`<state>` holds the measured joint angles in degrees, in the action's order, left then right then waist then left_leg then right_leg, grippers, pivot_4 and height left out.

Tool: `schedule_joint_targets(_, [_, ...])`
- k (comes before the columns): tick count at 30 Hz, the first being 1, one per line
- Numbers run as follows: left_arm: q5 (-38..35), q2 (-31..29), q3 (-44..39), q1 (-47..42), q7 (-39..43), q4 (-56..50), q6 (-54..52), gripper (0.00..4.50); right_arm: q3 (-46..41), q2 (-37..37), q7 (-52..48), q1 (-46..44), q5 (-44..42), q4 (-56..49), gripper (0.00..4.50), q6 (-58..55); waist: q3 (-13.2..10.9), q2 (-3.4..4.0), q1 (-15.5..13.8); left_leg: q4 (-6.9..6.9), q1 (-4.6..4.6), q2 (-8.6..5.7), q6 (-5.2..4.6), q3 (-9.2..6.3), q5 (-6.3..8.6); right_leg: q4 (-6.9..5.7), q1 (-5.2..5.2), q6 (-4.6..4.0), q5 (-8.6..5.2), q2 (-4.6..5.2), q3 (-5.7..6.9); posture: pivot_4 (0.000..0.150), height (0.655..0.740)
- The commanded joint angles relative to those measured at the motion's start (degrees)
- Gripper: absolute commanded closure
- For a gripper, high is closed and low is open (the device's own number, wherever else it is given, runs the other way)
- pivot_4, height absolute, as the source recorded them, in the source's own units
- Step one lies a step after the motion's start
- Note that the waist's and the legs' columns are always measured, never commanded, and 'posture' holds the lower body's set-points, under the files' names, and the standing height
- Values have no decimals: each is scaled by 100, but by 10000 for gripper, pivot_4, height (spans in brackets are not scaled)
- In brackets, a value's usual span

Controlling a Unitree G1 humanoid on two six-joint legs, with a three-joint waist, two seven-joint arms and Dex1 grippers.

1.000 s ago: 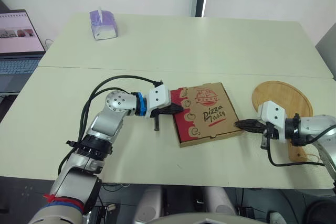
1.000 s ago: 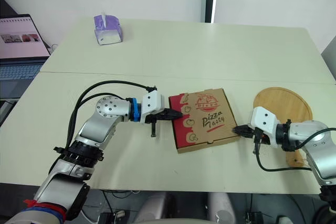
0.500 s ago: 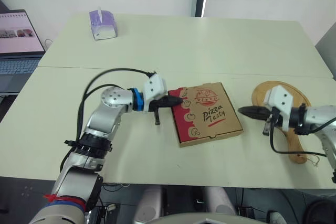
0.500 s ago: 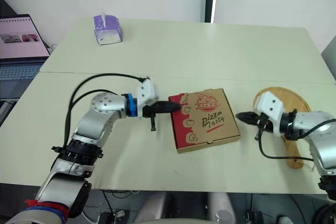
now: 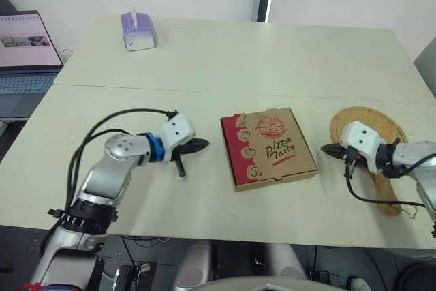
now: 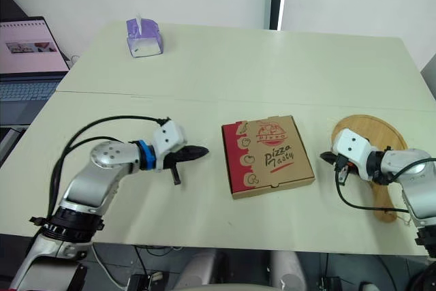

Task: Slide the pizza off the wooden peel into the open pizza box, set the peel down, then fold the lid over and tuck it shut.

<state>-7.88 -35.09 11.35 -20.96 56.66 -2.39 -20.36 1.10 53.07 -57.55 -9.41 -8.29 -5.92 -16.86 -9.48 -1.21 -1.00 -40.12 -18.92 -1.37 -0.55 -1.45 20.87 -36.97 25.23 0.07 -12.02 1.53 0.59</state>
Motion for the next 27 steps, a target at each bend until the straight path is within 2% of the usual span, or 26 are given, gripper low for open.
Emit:
schedule_joint_targets(1, [46,210,160,-130,-140,-163,-66,45000,-42,-9,-111,106,-181,-485,44723,-159,0,0,-9,0,0,0,0,0,0,0,0,0,0,0,0,1500,7400])
schedule_joint_targets(6, [126,375,236,-381,-211,95,-44,45000,11,-92,-104,337,-336,-1106,44723,-547,0,0,-15,-1,1,1,-2,-1,1,-2,-1,0,0,-1,1,1500,7400])
schedule_joint_targets(14, [163,230,211,-491,-107,271,47,45000,64,-314,8,516,-560,-1898,44723,-1118,0,0,-6,-1,1,2,-1,-3,0,-2,0,0,0,-2,2,1500,7400])
schedule_joint_targets(27, [63,-62,188,-224,128,-130,-199,45000,225,-418,59,598,-613,-2209,44723,-1360,0,0,-4,-1,1,2,1,-2,0,0,-1,0,0,-2,3,1500,7400])
